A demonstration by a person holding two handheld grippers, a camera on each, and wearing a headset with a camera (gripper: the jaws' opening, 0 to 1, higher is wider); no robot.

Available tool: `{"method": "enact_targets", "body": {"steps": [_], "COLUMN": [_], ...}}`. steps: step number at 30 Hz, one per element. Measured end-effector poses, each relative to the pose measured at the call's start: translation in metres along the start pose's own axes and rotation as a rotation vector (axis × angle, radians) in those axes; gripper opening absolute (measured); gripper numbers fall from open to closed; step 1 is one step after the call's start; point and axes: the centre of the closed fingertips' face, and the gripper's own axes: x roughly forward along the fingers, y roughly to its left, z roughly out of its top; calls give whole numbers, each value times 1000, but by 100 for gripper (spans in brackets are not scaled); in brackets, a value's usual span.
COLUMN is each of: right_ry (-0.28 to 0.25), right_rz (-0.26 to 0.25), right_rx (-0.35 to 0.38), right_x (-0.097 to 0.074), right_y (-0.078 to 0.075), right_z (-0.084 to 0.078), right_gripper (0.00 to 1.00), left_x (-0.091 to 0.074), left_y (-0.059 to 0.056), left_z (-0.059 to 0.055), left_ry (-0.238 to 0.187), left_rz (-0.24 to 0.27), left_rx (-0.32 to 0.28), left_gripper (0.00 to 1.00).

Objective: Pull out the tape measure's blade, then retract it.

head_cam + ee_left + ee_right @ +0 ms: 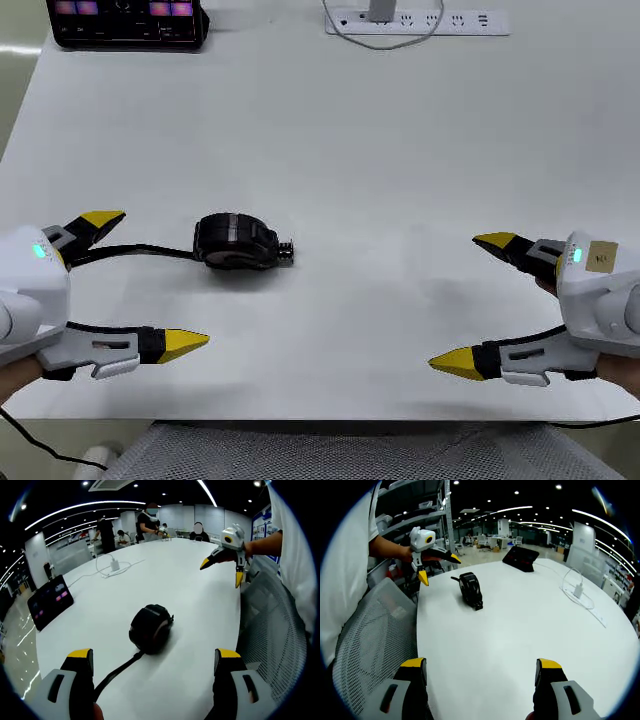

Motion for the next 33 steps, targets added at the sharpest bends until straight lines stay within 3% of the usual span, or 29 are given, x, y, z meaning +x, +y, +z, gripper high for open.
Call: {"method": "enact_targets", "body": {"steps": [14,33], "right_ry": [-5,-2], "right_rz": [17,57], "right_rx": [-19,-61], "right_x": [16,38], "right_y": [-9,-14], "right_z": [6,14], "right_gripper": [88,89], "left_x": [18,34], "left_y": [-2,-1], "left_z": [3,5], "left_ry": [17,55], "left_rz": [-64,-107], "left_rx": [26,103], "left_gripper": [98,97]}}
